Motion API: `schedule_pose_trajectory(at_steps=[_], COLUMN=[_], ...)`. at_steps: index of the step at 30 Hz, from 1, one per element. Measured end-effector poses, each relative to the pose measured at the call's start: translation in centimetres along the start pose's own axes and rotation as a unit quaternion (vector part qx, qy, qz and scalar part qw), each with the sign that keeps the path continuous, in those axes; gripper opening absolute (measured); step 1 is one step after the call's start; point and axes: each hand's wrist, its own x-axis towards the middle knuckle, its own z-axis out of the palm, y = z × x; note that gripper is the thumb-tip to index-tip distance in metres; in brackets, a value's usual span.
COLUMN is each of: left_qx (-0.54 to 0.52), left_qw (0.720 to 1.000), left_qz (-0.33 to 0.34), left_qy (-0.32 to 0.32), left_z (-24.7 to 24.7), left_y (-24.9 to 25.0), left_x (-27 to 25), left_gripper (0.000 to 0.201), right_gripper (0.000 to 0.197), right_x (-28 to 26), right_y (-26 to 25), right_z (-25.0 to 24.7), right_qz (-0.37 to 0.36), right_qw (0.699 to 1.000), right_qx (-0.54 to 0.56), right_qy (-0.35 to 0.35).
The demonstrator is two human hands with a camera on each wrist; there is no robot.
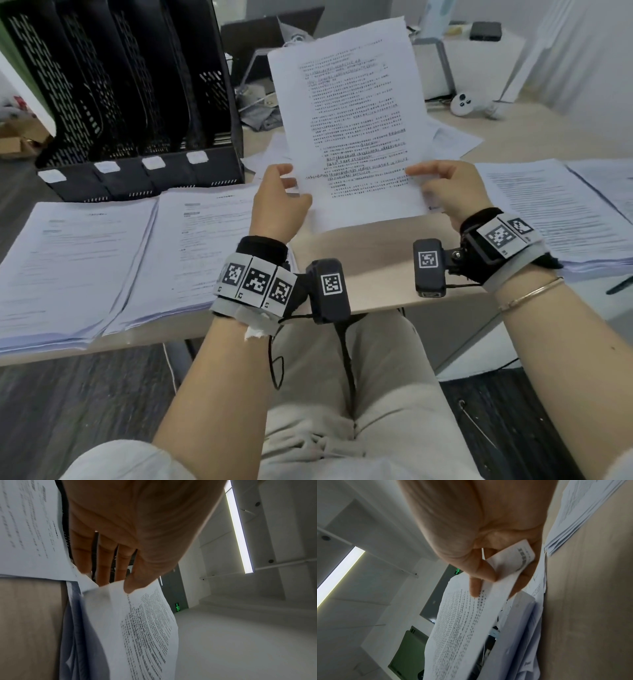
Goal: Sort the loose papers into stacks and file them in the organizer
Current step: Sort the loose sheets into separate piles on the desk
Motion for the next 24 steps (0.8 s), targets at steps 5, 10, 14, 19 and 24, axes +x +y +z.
schedule_pose_trajectory(at_steps=[5, 10, 14, 19, 24], left_qx=[0.042, 0.081, 0.075, 0.085, 0.111], left_qw=[0.999, 0.996, 0.997, 0.996, 0.990], left_qz=[-0.021, -0.027, -0.017, -0.004, -0.028], left_qy=[0.003, -0.028, -0.027, 0.017, 0.078], left_z=[-0.1, 0.1, -0.5, -3.8, -9.1], left_y=[-0.5, -1.0, -1.2, -1.9, -4.1], left_x=[0.0, 0.0, -0.1, 0.2, 0.2], left_gripper=[0.054, 0.044, 0.037, 0.031, 0.031], right_gripper=[0.046, 0.047, 0.045, 0.048, 0.036], right_x=[0.4, -0.1, -0.3, -1.2, -3.5], right_y=[1.2, 1.7, 1.1, -2.1, -5.0], right_z=[-0.5, -1.0, -0.7, 2.3, 8.2], right_qz=[0.043, 0.089, 0.053, -0.032, -0.043], right_qw=[0.997, 0.984, 0.972, 0.976, 0.977], right_qx=[-0.068, -0.156, -0.228, -0.217, -0.173], right_qy=[0.009, -0.013, 0.014, 0.003, -0.119])
